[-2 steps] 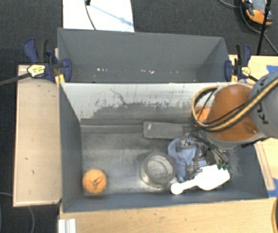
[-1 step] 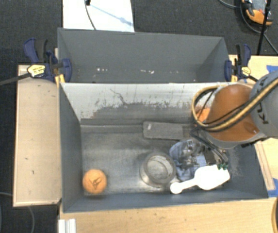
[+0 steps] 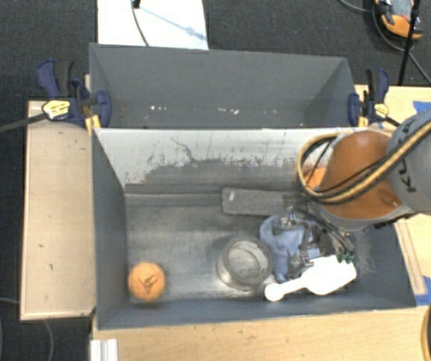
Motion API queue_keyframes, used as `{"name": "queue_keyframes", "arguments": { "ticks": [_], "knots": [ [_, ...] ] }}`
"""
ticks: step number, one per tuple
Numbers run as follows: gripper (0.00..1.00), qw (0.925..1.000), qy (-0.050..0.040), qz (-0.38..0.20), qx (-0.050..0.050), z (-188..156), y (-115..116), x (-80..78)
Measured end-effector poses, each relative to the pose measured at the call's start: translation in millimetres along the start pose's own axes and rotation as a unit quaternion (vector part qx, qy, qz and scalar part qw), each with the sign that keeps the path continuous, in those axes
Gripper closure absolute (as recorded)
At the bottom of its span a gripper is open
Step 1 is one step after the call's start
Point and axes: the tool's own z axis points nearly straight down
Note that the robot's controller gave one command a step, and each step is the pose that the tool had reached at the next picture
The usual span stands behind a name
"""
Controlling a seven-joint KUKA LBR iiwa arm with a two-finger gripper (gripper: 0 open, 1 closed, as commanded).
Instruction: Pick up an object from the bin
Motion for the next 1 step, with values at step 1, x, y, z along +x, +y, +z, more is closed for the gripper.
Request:
{"name": "queue_keyframes", "arguments": {
  "ticks": [1],
  "knots": [
    [1.00, 1.0000, -0.0004, 0.000, 0.000, -0.4, 0.0, -0.2]
  ]
}}
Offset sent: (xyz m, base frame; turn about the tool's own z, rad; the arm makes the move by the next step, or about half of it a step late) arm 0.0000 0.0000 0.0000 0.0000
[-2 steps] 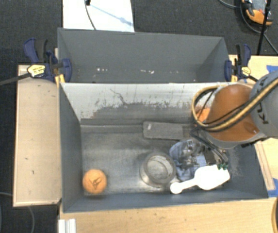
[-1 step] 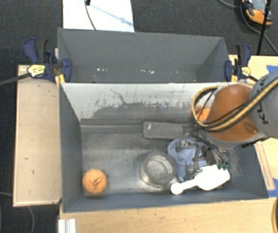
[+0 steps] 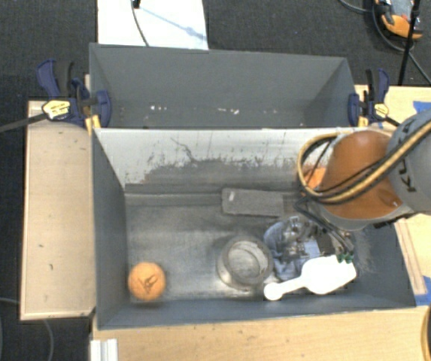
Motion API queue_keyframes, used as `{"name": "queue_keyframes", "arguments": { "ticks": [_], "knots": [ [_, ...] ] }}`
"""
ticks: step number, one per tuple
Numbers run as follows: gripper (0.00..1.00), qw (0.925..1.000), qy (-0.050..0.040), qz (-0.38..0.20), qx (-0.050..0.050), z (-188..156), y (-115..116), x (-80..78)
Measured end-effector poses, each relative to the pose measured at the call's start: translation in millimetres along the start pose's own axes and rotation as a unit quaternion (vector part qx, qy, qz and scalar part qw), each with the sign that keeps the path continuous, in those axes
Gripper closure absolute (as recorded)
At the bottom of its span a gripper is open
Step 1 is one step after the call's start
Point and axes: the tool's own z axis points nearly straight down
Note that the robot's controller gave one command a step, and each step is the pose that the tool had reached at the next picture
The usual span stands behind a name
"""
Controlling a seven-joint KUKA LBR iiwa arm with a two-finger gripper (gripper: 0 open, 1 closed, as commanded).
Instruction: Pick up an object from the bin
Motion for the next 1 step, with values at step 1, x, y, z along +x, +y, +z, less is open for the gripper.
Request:
{"name": "queue_keyframes", "arguments": {
  "ticks": [1],
  "knots": [
    [1.00, 1.0000, 0.0000, 0.000, 0.000, 0.0, 0.0, 0.0]
  ]
}}
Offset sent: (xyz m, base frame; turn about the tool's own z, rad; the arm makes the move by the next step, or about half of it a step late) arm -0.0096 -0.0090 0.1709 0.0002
